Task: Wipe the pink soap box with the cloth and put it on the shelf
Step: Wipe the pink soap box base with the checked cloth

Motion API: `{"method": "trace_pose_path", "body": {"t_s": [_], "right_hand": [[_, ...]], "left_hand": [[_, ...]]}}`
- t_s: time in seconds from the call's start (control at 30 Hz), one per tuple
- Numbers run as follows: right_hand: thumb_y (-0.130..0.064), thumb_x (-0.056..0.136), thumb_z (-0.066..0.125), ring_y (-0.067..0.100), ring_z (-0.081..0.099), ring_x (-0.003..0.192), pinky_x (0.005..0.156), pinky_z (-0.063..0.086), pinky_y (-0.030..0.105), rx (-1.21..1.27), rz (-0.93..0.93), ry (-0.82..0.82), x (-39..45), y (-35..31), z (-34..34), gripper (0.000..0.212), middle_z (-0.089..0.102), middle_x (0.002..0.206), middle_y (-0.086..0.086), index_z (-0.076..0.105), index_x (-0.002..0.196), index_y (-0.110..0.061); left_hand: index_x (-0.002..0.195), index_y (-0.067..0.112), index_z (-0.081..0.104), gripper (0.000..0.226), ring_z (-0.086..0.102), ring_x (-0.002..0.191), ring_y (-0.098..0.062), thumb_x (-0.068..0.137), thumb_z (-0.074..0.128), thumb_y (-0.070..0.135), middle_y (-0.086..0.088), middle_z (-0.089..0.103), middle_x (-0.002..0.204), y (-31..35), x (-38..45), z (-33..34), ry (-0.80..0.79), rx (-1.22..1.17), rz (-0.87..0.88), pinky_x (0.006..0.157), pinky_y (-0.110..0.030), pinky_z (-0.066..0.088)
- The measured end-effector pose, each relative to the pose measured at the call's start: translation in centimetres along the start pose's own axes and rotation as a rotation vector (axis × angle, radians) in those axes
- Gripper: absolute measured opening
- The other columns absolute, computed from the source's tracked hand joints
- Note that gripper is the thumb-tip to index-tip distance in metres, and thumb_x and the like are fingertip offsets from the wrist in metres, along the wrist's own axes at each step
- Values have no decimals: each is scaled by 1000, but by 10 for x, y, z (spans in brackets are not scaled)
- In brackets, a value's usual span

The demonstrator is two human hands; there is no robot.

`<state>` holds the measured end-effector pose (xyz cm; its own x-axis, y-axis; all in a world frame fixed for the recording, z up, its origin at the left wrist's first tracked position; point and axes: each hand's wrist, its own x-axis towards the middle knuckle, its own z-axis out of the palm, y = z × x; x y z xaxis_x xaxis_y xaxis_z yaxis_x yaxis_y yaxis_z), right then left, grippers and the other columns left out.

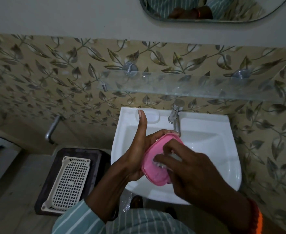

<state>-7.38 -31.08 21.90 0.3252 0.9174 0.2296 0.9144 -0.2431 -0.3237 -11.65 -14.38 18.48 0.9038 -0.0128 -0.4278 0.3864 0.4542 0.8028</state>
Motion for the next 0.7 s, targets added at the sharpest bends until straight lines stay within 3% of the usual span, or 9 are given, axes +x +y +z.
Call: {"method": "trace_pose_path", "body": {"t_s": [0.1,0.17,0.23,0.33,0.47,0.57,0.7], "right_hand": [[-16,58,86,16,64,78,56,57,28,9,-81,-45,-3,-11,7,50,64,106,5,68,105,-21],[-16,55,88,19,67,76,56,57,27,-14,11,-7,3,0,-1,50,67,107,9,72,102,-20],[-14,63,83,20,65,76,57,57,26,19,78,44,9,2,-5,40,66,106,10,74,102,-18],[-14,75,69,16,62,81,57,58,29,116,11,44,7,-15,6,34,63,104,3,71,108,-20],[-11,67,76,14,60,79,57,43,16,147,-68,-45,-8,-12,2,43,62,104,4,70,108,-22],[-17,60,88,13,62,82,58,52,22,-12,-190,-127,-15,-2,-5,49,64,105,2,72,105,-27],[-18,80,73,19,59,89,62,55,32,-145,-349,-42,-16,6,-3,31,63,111,4,69,111,-24]], "left_hand": [[124,29,77,114,68,124,-39,57,25,106,-25,70,132,-2,0,2,7,41,-20,99,-46,61],[125,24,76,116,64,129,-40,53,36,106,-24,67,136,-1,-1,4,4,6,-5,101,-47,60],[127,21,75,119,62,131,-41,50,43,106,-25,66,137,2,0,1,10,-15,7,104,-49,58],[116,34,80,108,70,121,-37,51,34,107,-22,74,128,5,0,-1,25,18,11,98,-43,61],[118,38,79,104,72,121,-33,55,33,106,-17,75,128,-3,-2,3,37,45,-32,99,-41,61],[124,35,77,106,70,122,-33,64,25,105,-15,74,130,-8,-2,4,34,24,-81,99,-41,60],[120,35,79,106,72,120,-32,68,18,104,-13,76,129,-5,1,4,28,13,-111,98,-41,60]]}}
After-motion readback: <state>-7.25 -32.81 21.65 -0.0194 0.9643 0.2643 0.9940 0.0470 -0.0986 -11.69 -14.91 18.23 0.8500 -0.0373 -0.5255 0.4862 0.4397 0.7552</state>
